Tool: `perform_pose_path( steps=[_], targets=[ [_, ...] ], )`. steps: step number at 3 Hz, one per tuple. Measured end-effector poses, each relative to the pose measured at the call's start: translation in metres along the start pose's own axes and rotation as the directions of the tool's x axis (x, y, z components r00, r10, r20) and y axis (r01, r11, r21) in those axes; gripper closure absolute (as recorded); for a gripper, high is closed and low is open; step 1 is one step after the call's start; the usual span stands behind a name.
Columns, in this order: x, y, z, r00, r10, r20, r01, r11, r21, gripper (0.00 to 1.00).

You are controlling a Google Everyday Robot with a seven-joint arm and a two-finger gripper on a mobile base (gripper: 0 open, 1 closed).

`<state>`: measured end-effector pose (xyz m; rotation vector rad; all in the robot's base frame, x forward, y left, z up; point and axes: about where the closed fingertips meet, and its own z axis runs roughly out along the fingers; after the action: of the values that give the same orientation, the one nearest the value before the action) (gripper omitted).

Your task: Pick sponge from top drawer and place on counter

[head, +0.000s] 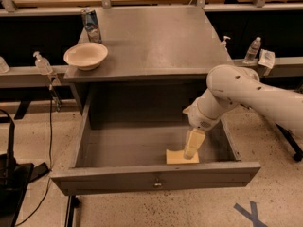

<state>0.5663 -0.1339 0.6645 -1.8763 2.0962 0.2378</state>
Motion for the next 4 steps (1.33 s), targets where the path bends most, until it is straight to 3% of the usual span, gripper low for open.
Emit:
perform_pose_path(
  steps=[1,2,4],
  targets=[
    [0.009,0.011,0.037,1.0,-0.014,-0.014,0.014,0.9998,-0.014,0.26],
    [0.01,0.018,0.052,1.0,-0.023,-0.02,0.022,0.9996,-0.018,0.31],
    [0.009,0.022,0.057,1.0,-0.024,-0.018,0.024,0.9997,-0.012,0.3]
  ],
)
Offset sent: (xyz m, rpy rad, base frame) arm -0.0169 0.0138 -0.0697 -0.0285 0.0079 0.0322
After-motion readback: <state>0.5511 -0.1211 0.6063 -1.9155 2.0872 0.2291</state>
